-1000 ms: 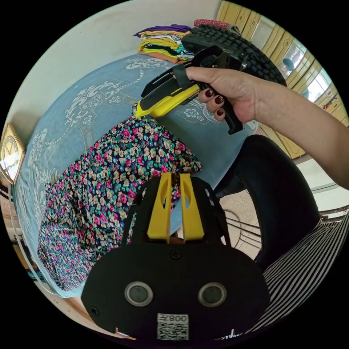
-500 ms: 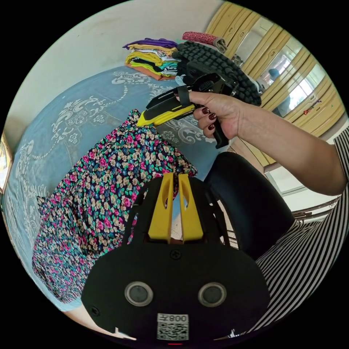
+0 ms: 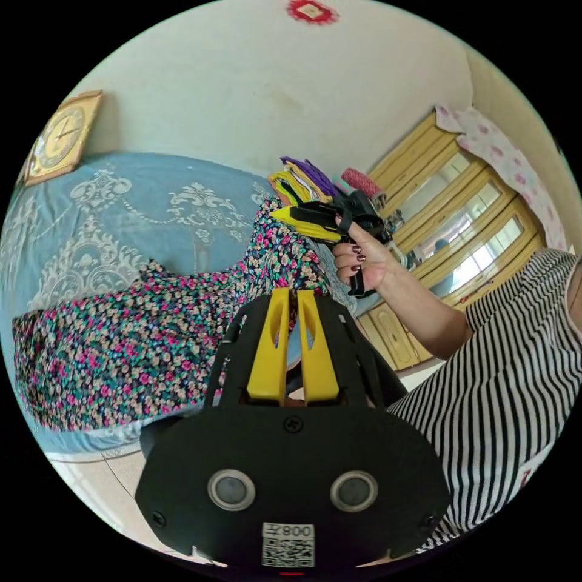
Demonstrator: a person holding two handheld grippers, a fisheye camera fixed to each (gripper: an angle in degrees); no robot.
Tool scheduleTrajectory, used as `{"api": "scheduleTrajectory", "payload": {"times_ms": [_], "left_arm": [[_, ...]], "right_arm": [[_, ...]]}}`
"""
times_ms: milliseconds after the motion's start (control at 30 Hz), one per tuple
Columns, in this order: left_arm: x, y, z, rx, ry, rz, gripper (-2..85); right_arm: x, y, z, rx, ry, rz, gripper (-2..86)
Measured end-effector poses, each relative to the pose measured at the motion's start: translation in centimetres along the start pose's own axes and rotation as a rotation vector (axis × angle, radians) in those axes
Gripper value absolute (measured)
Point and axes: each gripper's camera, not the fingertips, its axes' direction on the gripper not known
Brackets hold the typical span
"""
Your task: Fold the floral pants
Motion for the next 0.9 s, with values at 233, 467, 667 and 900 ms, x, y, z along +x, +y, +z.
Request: {"api": "scheduleTrajectory", "payload": {"times_ms": [233,467,667,900], "left_arm": [[-12.3,8.3,-8.7,0.203,-0.050,-0.250,2.4],[-23.8,16.5,-12.4,0.276,-0.078,-0.473,2.4],[-30.8,20.9,-13.8,0.283,-0.081,-0.546,2.4],[-37.4,25.6,-14.3,0.305,-0.054,-0.653,2.1]], "right_arm": [[-14.1,-8.4,17.1,-0.212,-0.001,-0.205,2.4],[-21.2,-12.9,31.5,-0.370,0.072,-0.212,2.4],[-25.7,-15.6,38.5,-0.409,0.092,-0.193,2.4],[-30.9,-18.5,44.4,-0.462,0.109,-0.196,2.6]]}}
